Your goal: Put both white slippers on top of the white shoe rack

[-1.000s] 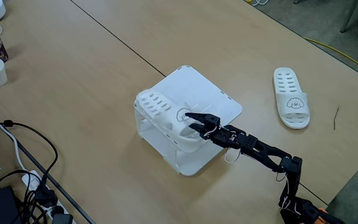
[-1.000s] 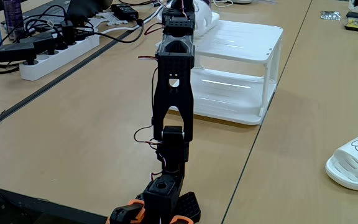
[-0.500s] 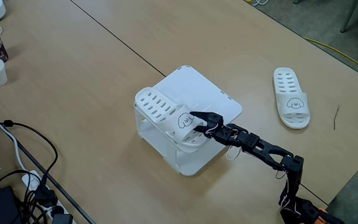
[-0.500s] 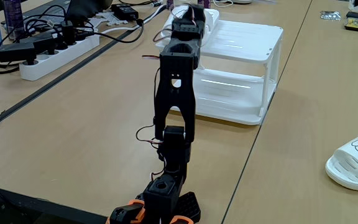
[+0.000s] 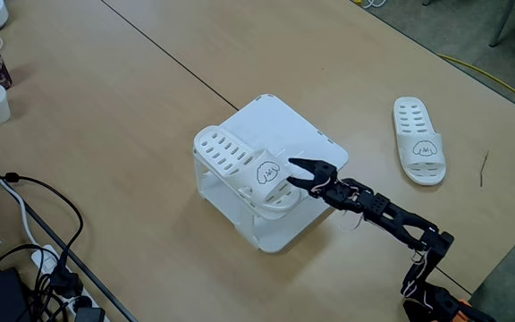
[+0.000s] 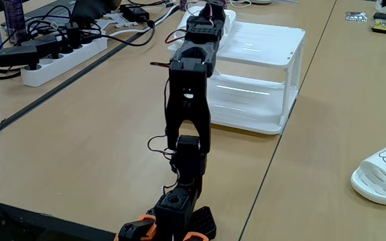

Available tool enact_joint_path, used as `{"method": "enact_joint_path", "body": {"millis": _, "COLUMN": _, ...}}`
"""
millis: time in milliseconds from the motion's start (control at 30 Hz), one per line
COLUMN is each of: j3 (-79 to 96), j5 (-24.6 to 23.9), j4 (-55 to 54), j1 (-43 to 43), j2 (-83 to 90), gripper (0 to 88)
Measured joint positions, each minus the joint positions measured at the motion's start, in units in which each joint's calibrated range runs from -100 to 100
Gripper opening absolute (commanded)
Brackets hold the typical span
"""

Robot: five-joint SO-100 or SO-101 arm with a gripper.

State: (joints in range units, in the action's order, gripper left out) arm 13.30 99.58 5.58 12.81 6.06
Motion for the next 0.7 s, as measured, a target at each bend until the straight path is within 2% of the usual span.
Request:
{"method": "enact_joint_path", "body": {"millis": 200, "j3": 8.54, "j5": 0.0, "j4": 0.0, "j1": -0.3, "j2": 8.33, "gripper": 25.6}}
{"method": "enact_joint_path", "body": {"millis": 333, "j3": 14.47, "j5": 0.0, "j4": 0.0, "j1": -4.42, "j2": 14.19, "gripper": 25.6}}
{"method": "enact_joint_path", "body": {"millis": 700, "j3": 28.93, "j5": 0.0, "j4": -0.17, "j1": -40.75, "j2": 18.72, "gripper": 25.7}}
